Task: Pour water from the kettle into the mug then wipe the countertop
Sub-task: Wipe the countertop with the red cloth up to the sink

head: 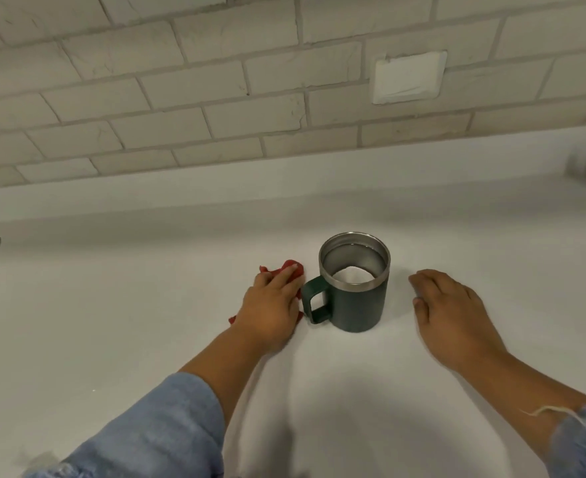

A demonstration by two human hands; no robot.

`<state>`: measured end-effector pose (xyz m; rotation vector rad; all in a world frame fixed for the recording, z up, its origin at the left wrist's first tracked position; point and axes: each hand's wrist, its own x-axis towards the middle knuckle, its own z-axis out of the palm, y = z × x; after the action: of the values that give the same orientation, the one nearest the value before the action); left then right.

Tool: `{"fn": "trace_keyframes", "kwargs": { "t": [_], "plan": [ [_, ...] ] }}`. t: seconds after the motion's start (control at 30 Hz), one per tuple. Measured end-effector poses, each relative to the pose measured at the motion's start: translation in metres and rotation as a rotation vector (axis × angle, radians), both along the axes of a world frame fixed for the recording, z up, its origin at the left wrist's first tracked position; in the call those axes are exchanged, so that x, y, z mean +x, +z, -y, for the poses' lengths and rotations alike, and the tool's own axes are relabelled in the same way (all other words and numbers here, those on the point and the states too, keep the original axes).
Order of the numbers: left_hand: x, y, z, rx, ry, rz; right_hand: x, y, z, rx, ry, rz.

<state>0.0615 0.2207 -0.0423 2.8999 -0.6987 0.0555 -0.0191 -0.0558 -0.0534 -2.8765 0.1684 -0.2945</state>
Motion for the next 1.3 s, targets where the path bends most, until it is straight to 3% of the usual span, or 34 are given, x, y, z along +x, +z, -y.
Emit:
{"fn": "trace_keyframes", "kwargs": {
  "t": [0.27, 0.5, 0.6, 0.7, 0.9, 1.1, 1.3],
  "plan": [
    [0.052, 0.0, -0.071, 0.075, 0.232, 0.048, 0.0, 0.001, -0.004, 0.018, -0.031, 0.019],
    [0.05, 0.01, 0.014, -0.066, -0.181, 0.066, 0.0, 0.001, -0.005, 0.025, -0.048, 0.045],
    [0.058, 0.001, 0.041, -0.023, -0.174, -0.078, 0.0, 0.001, -0.005, 0.028, -0.055, 0.044],
    [0.087, -0.002, 0.049, 0.047, -0.139, -0.041, 0.0, -0.001, -0.005, 0.031, -0.056, 0.05],
    [0.144, -0.002, -0.017, 0.037, 0.245, -0.029, 0.0, -0.003, -0.003, 0.023, -0.054, 0.09],
    [0.135, 0.003, -0.12, 0.093, 0.609, -0.102, 0.001, -0.005, -0.002, 0.021, -0.049, 0.075],
    [0.094, 0.018, -0.144, 0.056, 0.677, -0.064, 0.001, -0.003, -0.002, 0.008, -0.051, 0.055]
  ]
}}
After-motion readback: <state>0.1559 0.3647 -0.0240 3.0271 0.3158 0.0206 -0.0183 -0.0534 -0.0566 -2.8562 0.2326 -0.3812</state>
